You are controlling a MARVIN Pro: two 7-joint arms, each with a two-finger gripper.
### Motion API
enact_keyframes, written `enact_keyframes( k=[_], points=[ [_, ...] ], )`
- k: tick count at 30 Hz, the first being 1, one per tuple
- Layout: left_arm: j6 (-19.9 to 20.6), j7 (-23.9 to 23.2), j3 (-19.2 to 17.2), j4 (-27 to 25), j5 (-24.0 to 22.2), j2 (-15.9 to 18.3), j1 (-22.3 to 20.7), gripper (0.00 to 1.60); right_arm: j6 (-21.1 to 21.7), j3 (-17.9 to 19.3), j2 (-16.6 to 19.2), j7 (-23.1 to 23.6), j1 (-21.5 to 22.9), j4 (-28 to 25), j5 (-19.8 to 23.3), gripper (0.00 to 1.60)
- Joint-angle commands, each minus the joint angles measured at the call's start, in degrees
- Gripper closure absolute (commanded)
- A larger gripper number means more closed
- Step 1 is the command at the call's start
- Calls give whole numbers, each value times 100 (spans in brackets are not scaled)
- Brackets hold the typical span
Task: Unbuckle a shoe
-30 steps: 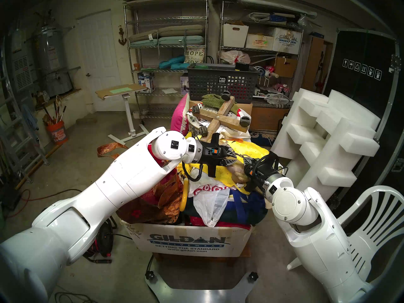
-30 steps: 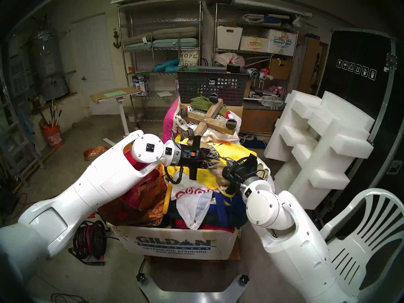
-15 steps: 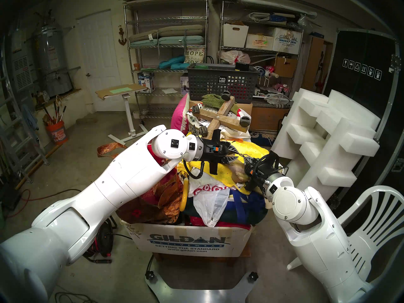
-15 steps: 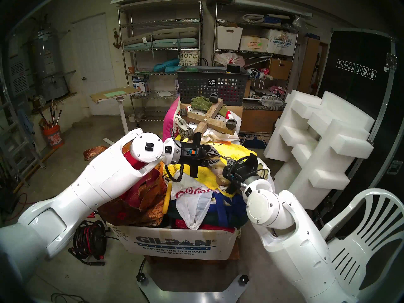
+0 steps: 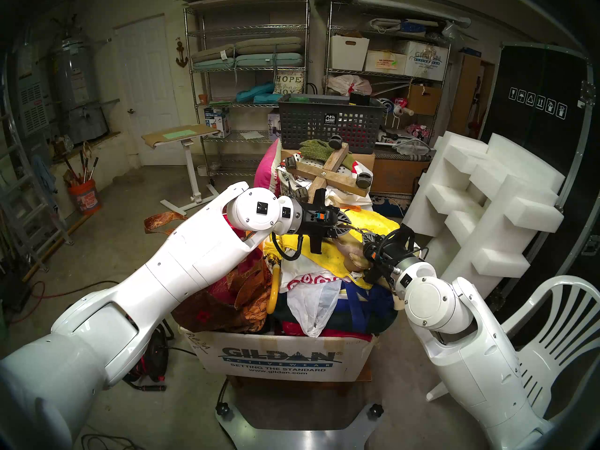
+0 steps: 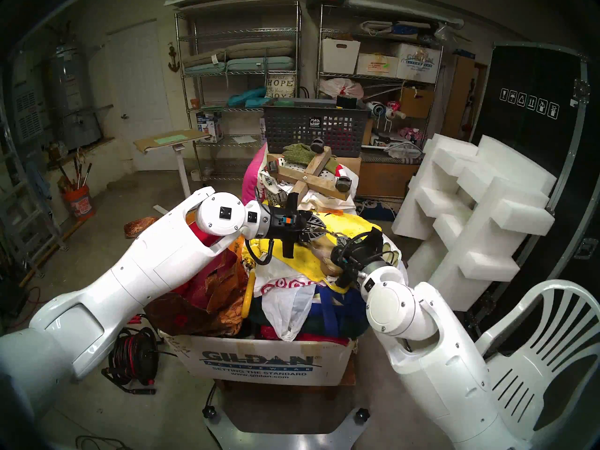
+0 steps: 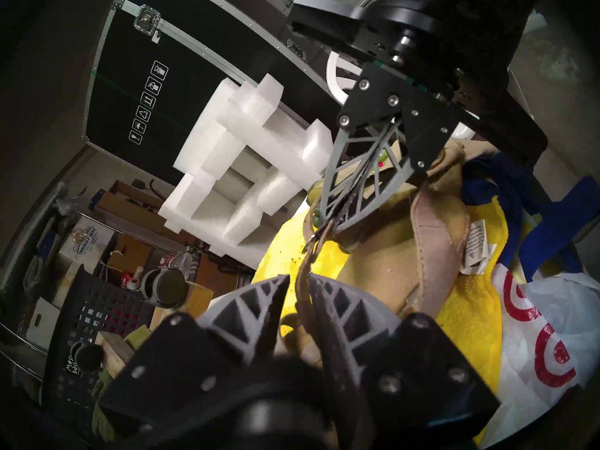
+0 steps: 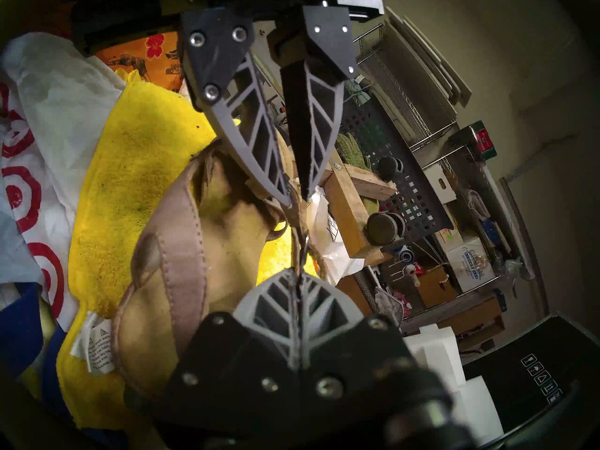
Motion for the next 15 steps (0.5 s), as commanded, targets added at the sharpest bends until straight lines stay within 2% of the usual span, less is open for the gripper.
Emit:
enact_keyframes(
  k=[1,5,8,9,10,11,13,15],
  points=[
    [-70,-60,-36,22,-30,-114,-200,82,-11,41,-12,-23,61,-134,5,160],
    [-132,-94,-13,92,-32,-158,-196,84,-15,45,-15,-24,60,-134,5,160],
    [-152,-112,1,115,-28,-177,-182,93,-21,45,-20,-21,65,-129,7,160],
    [-156,-111,-1,115,-27,-179,-177,105,-21,44,-20,-19,67,-127,5,160],
    [-158,-109,-3,111,-29,-180,-169,105,-21,41,-20,-18,68,-126,1,160],
    [-160,-108,-6,107,-28,-179,-162,123,-20,40,-21,-16,69,-125,0,160],
    [-166,-93,-12,83,-21,-165,-136,147,-18,34,-23,-12,69,-121,-4,160],
    [-175,-76,-9,52,-1,-145,-116,158,-19,30,-25,-9,69,-119,-6,160]
  ],
)
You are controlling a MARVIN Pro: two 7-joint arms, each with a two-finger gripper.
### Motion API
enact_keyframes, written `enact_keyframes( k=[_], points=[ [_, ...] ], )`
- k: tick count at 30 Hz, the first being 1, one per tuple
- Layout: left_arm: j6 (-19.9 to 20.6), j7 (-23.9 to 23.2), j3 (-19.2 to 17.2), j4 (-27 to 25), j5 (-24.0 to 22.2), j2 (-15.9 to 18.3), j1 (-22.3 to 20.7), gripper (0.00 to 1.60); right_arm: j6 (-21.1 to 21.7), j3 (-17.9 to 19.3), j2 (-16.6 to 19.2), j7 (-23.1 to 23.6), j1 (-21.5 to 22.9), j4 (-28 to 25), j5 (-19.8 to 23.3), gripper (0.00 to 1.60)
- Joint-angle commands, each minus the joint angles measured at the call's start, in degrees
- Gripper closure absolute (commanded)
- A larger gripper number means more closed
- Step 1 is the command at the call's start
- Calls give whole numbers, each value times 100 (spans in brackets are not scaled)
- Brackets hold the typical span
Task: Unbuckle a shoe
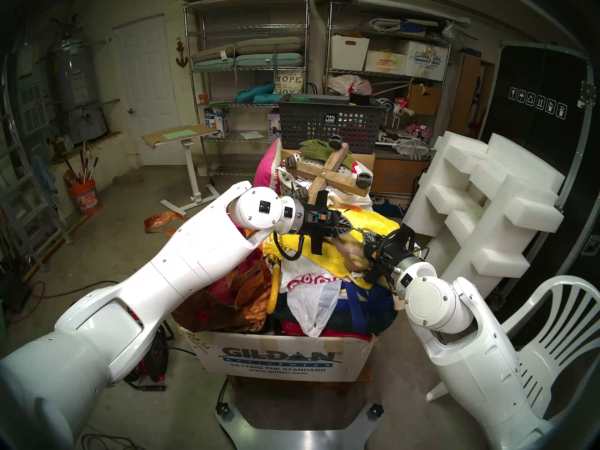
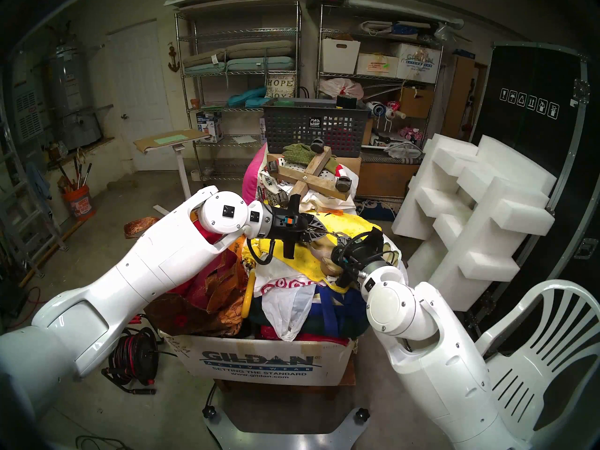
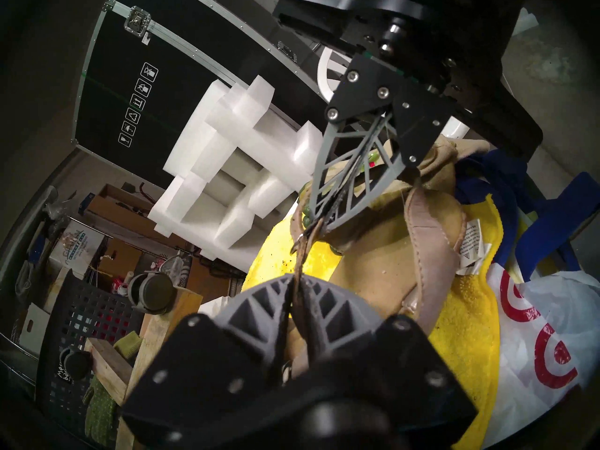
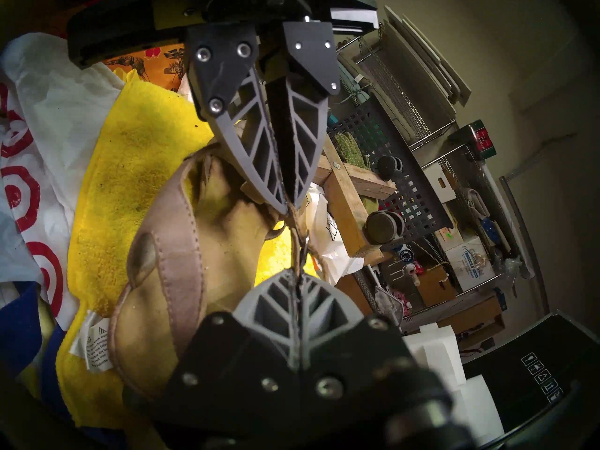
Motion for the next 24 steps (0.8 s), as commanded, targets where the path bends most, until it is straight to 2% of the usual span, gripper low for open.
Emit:
enact_keyframes(
  k=[1,24],
  points=[
    [-37,65,-32,-137,25,-22,-43,159,-22,-2,-18,-22,73,-118,-10,160],
    [-7,38,3,-346,135,57,76,160,76,21,-94,-82,50,-135,-84,160]
  ],
)
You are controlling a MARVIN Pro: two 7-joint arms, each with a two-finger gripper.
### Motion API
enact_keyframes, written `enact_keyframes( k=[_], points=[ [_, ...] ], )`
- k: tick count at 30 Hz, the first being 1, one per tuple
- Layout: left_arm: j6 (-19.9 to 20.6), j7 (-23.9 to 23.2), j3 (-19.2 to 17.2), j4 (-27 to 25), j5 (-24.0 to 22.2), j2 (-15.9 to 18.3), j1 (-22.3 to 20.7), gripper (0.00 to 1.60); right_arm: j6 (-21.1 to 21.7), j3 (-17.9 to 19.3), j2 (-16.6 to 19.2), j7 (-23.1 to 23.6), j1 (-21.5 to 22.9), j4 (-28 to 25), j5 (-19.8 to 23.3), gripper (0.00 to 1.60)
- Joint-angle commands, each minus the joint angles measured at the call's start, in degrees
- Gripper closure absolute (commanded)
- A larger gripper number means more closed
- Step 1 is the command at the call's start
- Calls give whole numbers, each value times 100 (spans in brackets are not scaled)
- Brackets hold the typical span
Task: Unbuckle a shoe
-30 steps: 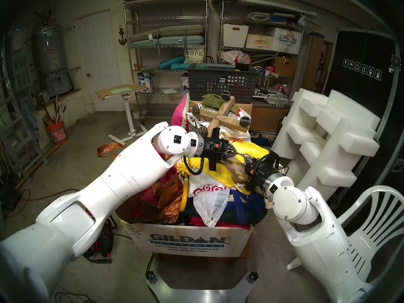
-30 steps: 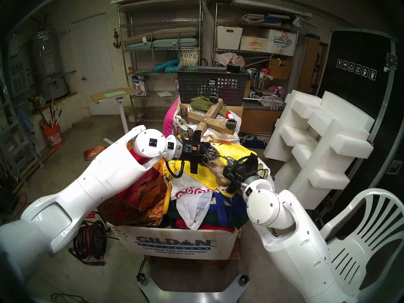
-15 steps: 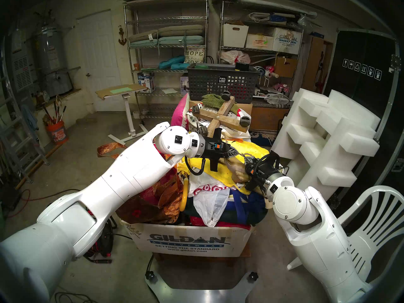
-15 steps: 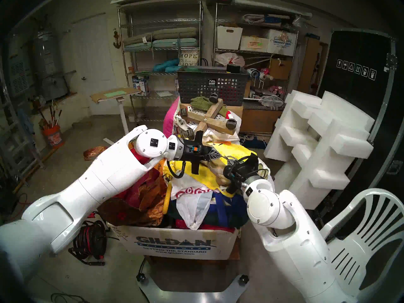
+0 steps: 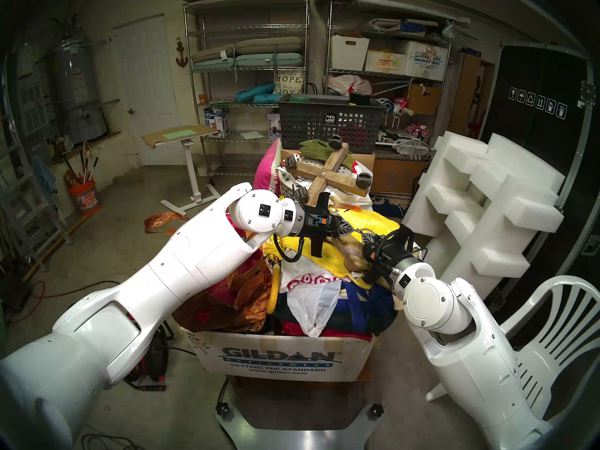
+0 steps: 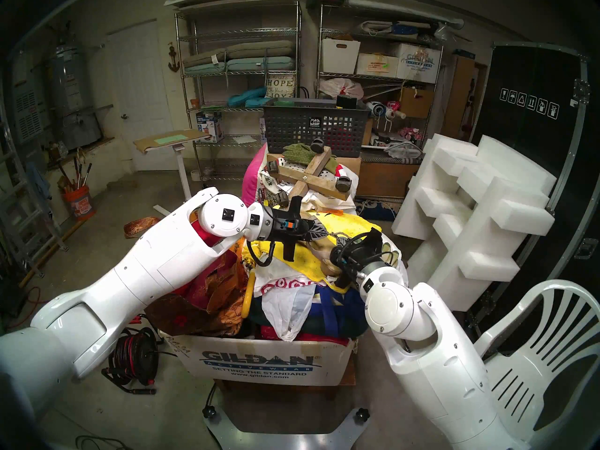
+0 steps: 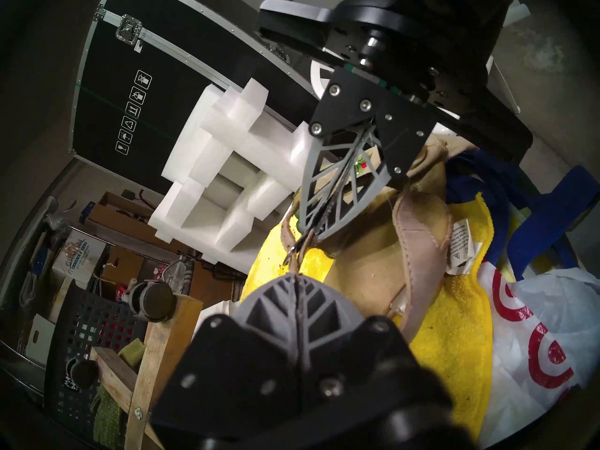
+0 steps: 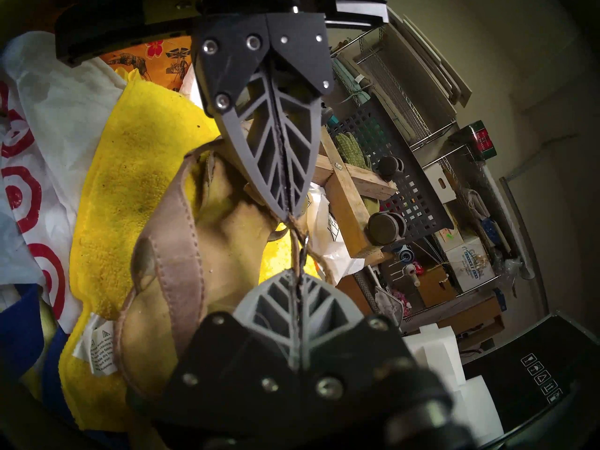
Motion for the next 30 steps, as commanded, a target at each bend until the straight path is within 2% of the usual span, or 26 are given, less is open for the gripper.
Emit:
enact_keyframes(
  k=[1,19,30],
  points=[
    [33,12,-23,-129,-29,-35,-6,160,89,76,-51,-66,46,-147,-26,160],
    [176,-22,-15,-269,20,149,7,160,275,227,-88,-65,26,-118,-58,160],
    [185,3,-11,-346,-21,216,75,160,2,152,-38,-36,-63,-224,-12,160]
  ],
)
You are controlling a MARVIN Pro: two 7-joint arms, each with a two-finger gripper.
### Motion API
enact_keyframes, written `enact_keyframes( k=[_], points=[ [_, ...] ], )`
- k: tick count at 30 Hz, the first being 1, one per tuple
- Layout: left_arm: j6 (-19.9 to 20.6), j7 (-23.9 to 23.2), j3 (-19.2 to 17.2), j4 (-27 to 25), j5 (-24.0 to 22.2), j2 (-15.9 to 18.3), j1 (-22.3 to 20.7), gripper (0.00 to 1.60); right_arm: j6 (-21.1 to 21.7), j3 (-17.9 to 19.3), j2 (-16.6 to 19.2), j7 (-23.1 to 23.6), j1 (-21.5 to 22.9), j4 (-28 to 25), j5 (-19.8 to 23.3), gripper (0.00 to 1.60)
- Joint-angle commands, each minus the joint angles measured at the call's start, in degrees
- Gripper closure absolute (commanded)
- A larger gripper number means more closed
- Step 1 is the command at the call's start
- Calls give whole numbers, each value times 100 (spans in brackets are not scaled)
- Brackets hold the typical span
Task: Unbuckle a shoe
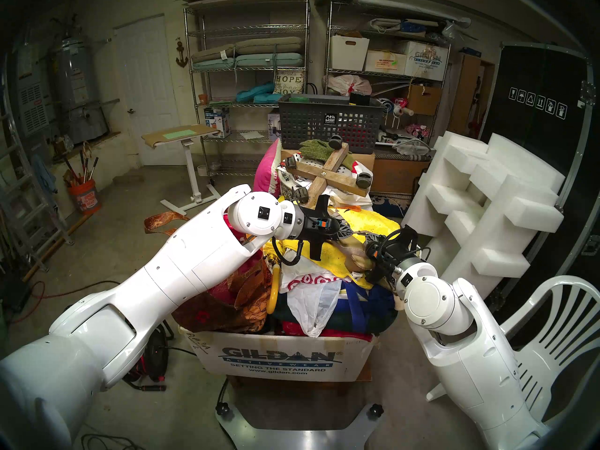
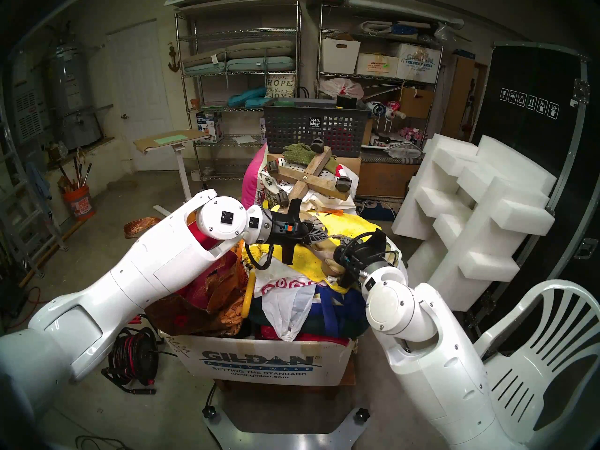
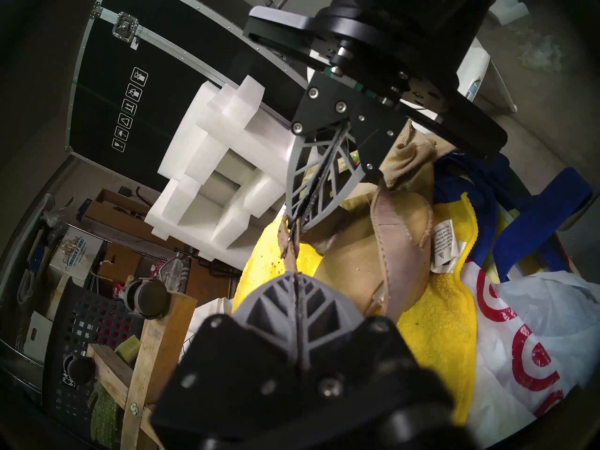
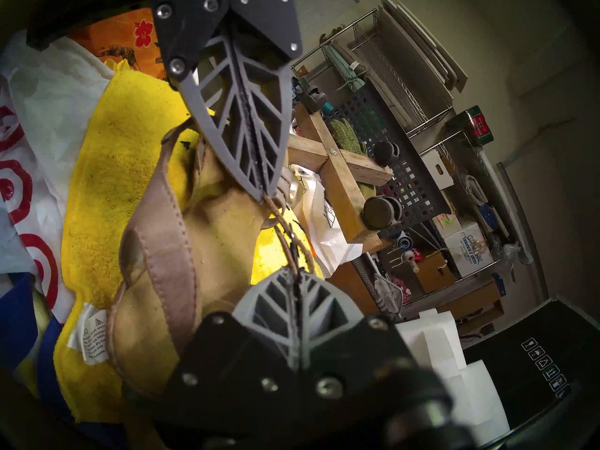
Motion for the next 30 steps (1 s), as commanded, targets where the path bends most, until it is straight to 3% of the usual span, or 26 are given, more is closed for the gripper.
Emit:
enact_keyframes(
  k=[1,19,30],
  points=[
    [-22,13,-44,-77,-25,39,-2,160,-148,25,42,-54,9,-185,3,160],
    [-16,44,-2,-89,-40,-11,10,160,-223,-118,66,2,17,-260,-65,160],
    [-13,13,-20,-96,-18,9,-59,160,-260,-384,155,-305,103,-61,-633,160]
  ],
)
